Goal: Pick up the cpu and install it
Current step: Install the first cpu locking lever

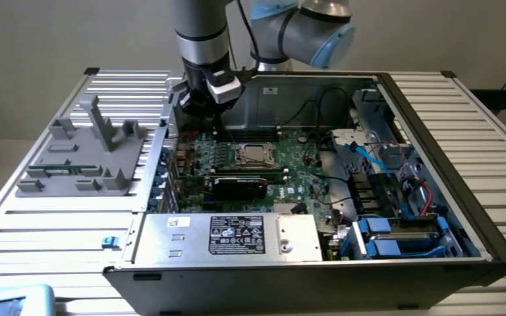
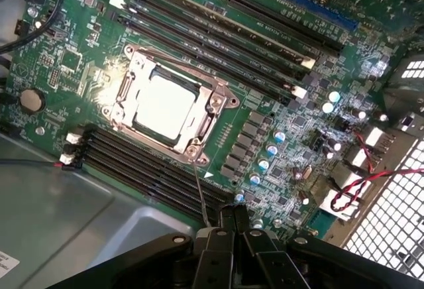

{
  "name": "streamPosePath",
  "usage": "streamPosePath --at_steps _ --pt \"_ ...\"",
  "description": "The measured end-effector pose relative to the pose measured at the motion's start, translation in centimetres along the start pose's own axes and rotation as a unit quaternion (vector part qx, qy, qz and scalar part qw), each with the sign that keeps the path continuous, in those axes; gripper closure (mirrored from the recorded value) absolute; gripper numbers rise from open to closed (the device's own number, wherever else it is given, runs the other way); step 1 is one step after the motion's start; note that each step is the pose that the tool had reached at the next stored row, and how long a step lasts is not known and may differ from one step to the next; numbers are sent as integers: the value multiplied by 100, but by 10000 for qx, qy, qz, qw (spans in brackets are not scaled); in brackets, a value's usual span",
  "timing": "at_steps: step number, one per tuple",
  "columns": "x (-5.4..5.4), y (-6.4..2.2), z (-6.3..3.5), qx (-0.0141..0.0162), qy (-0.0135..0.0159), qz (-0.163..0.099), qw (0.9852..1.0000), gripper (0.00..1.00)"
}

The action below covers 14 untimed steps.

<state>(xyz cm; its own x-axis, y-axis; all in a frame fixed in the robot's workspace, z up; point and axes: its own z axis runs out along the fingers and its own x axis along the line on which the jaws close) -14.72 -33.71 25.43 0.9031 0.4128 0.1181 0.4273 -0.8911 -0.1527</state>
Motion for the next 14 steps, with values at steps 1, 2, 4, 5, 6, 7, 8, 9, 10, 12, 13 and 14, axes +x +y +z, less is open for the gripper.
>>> streamPosePath --at_steps 1,2,4,5,6,7,8,9,10,12,13,14 --pt "0 -1 7 24 13 8 10000 89" --pt "1 -3 12 42 23 14 10000 89" --pt "2 -6 19 77 42 30 10000 89" --pt "4 -7 20 88 49 41 9999 89" --pt "8 -5 21 93 54 54 9999 89" --pt "14 -3 21 95 58 68 9999 89" --pt "20 -1 22 96 62 82 9999 89" --pt "26 2 22 97 65 95 9999 89" --pt "33 5 23 99 69 108 9999 89" --pt "47 12 23 105 77 129 9998 89" --pt "55 16 24 109 81 138 9998 89" --pt "63 20 24 114 85 148 9998 89"
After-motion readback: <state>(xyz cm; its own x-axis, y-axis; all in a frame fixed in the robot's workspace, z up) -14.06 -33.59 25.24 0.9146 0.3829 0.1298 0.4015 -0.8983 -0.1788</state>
